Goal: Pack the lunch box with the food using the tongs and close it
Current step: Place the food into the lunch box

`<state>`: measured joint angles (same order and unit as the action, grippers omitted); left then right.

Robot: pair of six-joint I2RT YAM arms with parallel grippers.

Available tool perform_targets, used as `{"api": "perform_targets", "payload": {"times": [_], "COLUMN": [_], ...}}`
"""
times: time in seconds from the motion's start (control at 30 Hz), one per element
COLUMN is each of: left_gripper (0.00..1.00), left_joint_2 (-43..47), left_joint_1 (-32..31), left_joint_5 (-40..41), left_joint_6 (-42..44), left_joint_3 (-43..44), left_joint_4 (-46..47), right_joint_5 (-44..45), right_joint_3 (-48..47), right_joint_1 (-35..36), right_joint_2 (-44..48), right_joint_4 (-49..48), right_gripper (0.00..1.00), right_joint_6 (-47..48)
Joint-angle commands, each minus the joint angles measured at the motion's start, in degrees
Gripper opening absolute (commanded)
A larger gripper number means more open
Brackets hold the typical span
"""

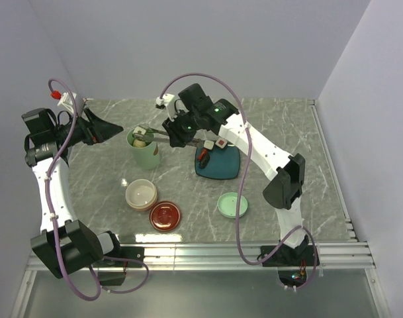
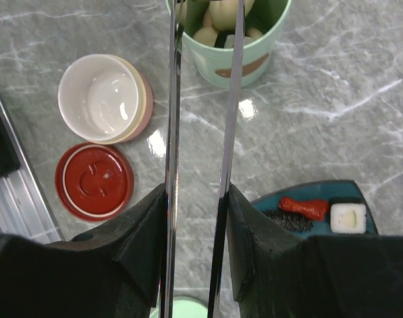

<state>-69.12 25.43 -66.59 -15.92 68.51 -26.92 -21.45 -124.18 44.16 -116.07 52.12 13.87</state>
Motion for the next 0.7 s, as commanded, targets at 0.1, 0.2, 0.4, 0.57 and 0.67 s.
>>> {"api": "perform_targets", "payload": {"times": [0.1, 0.2, 0.4, 0.57, 0.67], "left_gripper": [0.99, 0.99, 0.99, 0.99, 1.00], "left_joint_2": [0.2, 0.3, 0.8, 1.0, 0.9], "left_joint_1": [0.4, 0.6, 0.6, 0.6, 0.6], "left_joint_5": [-0.5, -0.3, -0.1, -0.3, -0.5], "left_joint_6": [1.5, 1.6, 1.8, 1.1, 1.2], "left_joint_3": [1.8, 1.8, 2.0, 2.4, 2.8], "left_joint_4": [0.5, 0.5, -0.2, 0.5, 0.2], "right_joint_5": [0.8, 0.8, 1.2, 2.2, 1.2], "right_joint_3": [-5.5, -4.9, -7.7, -4.0, -0.9], "right_joint_1": [1.2, 1.6, 1.9, 1.2, -0.8], "right_joint_2": [-3.0, -3.3, -4.1, 1.7, 6.0], "right_joint_4": [-2.9, -3.9, -2.9, -4.2, -4.1], "right_gripper": [0.48, 0.54, 0.61, 0.59, 0.59], "right_joint_6": [-0.9, -0.9, -0.9, -1.3, -1.6]}}
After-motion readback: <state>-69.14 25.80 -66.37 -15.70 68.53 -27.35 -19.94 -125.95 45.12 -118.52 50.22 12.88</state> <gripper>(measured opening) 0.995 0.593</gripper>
